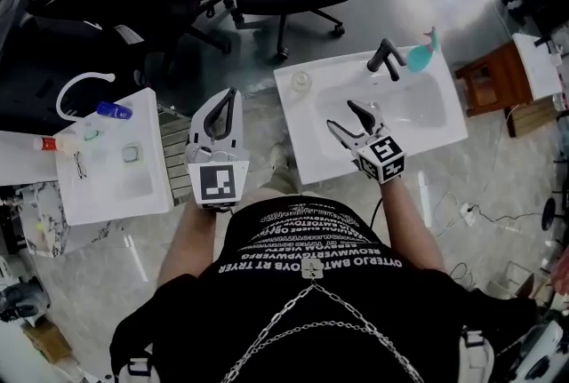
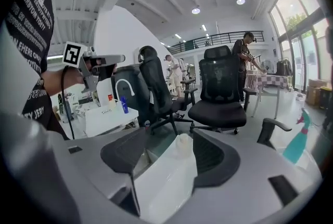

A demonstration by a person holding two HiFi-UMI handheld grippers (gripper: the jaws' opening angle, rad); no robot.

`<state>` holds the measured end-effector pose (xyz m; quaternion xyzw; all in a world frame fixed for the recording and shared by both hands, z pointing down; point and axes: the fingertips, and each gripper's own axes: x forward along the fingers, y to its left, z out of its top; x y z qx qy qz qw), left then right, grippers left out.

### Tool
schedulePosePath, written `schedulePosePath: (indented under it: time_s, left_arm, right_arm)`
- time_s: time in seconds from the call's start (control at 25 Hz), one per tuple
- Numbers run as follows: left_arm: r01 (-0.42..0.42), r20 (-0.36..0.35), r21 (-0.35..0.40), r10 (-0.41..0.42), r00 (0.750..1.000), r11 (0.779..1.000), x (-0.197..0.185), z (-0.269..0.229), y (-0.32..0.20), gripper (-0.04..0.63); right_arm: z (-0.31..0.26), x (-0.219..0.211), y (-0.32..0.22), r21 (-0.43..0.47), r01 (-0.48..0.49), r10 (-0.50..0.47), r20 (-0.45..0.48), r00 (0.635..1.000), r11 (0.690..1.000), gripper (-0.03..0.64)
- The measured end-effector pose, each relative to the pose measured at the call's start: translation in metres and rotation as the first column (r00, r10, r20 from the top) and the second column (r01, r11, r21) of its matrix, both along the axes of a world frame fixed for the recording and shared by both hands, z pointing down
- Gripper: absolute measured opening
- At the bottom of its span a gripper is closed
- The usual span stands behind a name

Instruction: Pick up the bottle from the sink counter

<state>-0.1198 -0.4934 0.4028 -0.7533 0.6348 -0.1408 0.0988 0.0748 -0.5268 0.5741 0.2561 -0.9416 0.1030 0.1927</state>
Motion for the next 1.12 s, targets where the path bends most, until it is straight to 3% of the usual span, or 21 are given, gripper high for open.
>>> schedulePosePath:
  time_s: [0.52,0.92,1.12]
  left_arm:
    - [-0.048,-0.017,-0.089,0.046,0.999,0.995,-0.035,0.035,-0.073,0.005]
    - [-0.021,0.020,-0.164,0.025,1.000,0.986,-0.056,0.067,-0.082,0.006]
    - [0.013,0.028,-0.202,-0.008,1.000,0.979,-0.070,0.081,-0.078,0.005]
  right_arm:
    - [0.100,-0.065,-0.063,-0.105,0.048,-0.058,-0.099,0.993,0.993,0.304]
    - [0.165,-0.105,-0.111,-0.090,0.069,-0.086,-0.204,0.975,0.994,0.348]
    - [0.196,-0.122,-0.120,-0.129,0.094,-0.122,-0.231,0.965,0.987,0.354]
